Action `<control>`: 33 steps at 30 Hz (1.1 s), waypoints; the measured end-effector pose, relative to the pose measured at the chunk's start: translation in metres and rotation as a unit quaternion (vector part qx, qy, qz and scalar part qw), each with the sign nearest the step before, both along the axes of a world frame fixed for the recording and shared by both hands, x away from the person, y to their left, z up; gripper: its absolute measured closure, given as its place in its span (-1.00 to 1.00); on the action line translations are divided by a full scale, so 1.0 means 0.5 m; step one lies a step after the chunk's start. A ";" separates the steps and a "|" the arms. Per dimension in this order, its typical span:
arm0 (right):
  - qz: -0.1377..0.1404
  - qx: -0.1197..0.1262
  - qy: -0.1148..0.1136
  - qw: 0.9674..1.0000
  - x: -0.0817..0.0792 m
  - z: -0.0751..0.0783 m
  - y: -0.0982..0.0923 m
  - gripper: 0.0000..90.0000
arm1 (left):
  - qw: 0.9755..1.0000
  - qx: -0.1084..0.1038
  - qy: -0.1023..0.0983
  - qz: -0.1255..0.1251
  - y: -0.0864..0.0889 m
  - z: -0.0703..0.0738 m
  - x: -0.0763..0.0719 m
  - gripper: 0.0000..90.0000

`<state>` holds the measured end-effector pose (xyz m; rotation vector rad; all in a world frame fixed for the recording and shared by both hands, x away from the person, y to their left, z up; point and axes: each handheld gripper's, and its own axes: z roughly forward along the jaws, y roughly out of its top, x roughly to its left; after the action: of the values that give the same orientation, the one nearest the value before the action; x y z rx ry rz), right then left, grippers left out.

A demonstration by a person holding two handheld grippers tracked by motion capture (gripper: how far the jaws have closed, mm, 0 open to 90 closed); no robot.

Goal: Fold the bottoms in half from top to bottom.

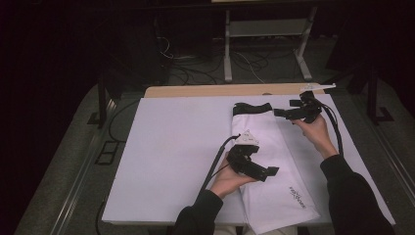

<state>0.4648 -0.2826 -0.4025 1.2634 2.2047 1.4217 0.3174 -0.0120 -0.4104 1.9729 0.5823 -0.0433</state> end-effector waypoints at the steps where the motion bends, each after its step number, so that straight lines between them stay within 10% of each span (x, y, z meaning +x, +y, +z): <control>1: 0.001 0.000 0.000 1.000 -0.001 0.000 -0.001 -1.00 | 1.000 0.001 -0.003 0.003 0.004 0.001 0.007 -1.00; 33: 0.007 -0.004 -0.002 1.000 -0.036 -0.001 -0.007 -1.00 | 0.999 0.006 -0.022 0.037 0.069 0.042 0.114 -1.00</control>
<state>0.4468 -0.2862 -0.4032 1.2429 2.2189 1.4191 0.3743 0.0224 -0.3894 1.9571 0.6282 0.0506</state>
